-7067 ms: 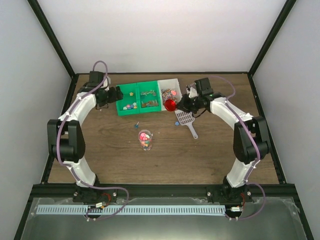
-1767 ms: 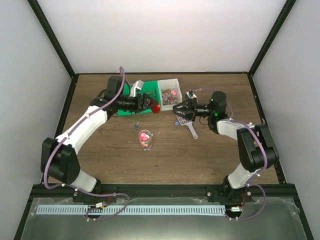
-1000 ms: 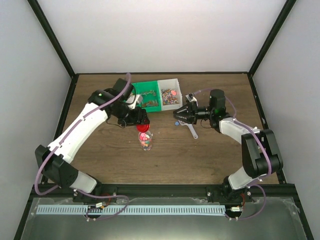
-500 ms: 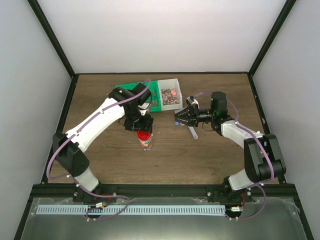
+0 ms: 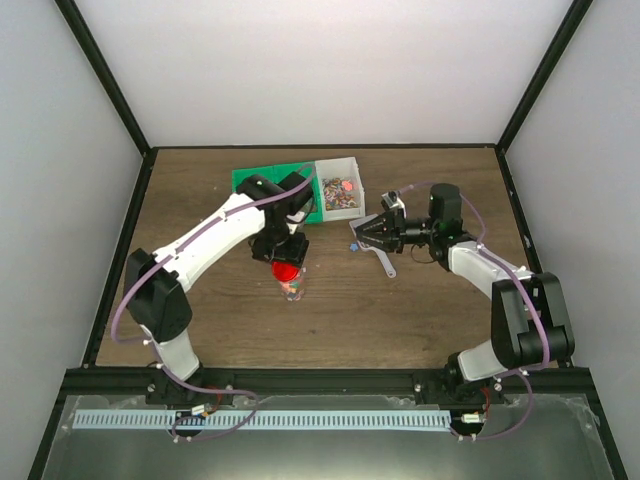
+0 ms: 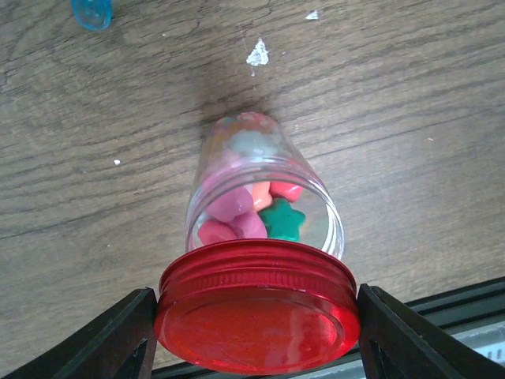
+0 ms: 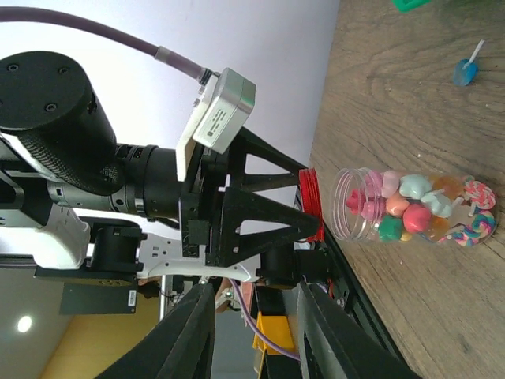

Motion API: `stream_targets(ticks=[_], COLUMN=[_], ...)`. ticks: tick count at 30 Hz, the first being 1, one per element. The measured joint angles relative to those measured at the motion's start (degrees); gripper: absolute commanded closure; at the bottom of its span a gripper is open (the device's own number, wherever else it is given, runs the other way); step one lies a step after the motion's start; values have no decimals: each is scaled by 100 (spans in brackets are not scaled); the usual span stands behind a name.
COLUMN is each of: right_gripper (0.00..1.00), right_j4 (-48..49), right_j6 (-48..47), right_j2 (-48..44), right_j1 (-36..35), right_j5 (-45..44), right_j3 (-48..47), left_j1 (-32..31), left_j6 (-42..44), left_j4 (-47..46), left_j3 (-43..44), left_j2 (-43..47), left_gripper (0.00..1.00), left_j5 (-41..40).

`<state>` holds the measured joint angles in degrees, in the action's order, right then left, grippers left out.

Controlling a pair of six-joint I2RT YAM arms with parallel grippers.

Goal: Pack the candies
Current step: Close the bottle lid on the packing bottle.

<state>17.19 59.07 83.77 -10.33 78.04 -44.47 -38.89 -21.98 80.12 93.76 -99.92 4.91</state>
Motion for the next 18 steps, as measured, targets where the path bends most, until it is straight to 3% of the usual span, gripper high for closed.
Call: stream_targets(ticks=[18], right_gripper=[69], right_j4=[-660], right_j6=[-490], right_j2=[-7], right_j1=[179], right_j5=[44], right_j3=[-4], left_j1=[-61], left_j6=[55], left_j4=[13], left_j3=[431], left_j2=[-527], left_gripper=[33], left_j5=[-188])
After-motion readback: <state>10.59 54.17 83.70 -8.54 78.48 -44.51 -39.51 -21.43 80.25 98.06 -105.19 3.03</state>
